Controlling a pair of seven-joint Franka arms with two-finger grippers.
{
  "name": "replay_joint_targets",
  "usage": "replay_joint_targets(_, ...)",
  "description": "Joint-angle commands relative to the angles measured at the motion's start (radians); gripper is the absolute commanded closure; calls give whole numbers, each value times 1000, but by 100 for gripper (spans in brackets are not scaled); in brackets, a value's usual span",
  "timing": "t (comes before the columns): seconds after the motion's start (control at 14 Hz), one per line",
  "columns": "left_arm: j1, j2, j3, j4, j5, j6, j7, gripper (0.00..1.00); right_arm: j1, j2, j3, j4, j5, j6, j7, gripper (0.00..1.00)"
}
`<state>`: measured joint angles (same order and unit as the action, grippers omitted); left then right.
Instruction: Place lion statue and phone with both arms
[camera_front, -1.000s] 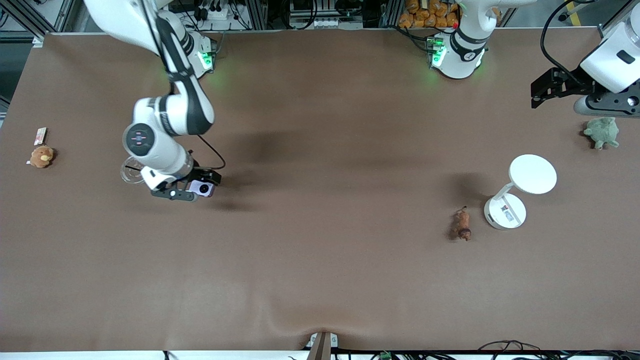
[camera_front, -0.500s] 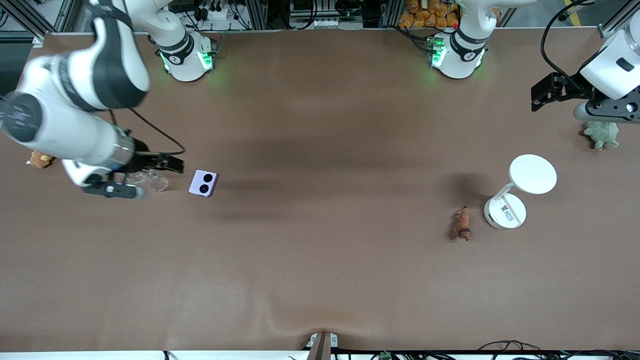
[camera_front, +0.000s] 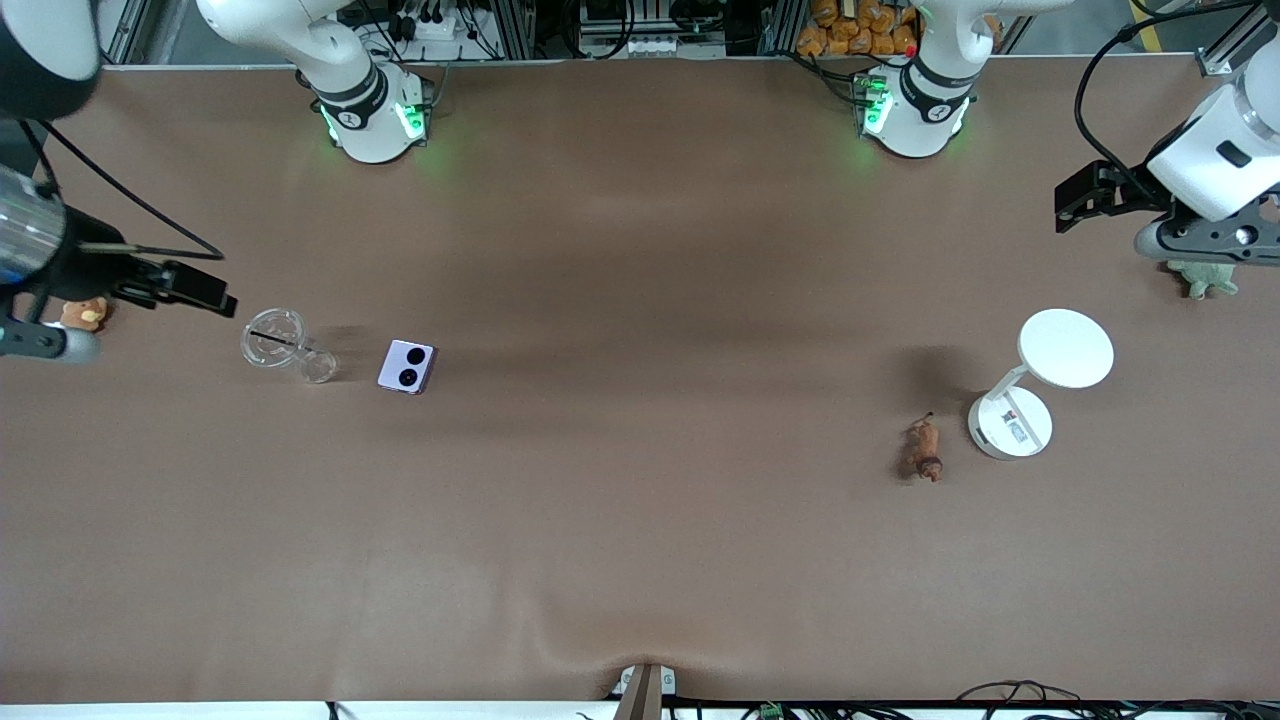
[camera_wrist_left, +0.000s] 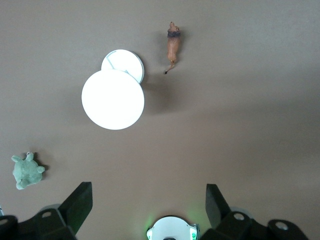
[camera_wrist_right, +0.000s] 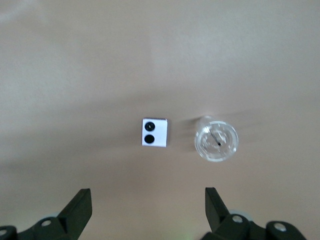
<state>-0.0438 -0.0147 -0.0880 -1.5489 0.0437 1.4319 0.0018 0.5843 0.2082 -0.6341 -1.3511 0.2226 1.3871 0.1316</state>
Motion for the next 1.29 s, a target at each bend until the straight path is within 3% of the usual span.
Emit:
replay_joint_targets(0.0, 10, 27, -4, 61, -10, -15, 18, 0, -14, 16, 8, 41, -12, -48, 2, 0)
replay_joint_targets(0.64, 8, 28, -2, 55, -13, -18, 7, 0, -12, 14, 10, 41, -12, -45, 5, 0)
replay_joint_targets(0.93, 10, 30, -2, 55, -13, -19, 7, 0, -41, -18, -18, 43, -6, -51, 6, 0)
replay_joint_targets(1.21, 12, 30, -2, 55, -15, -19, 12, 0, -243, -93, 178, 38, -50, -62, 6, 0)
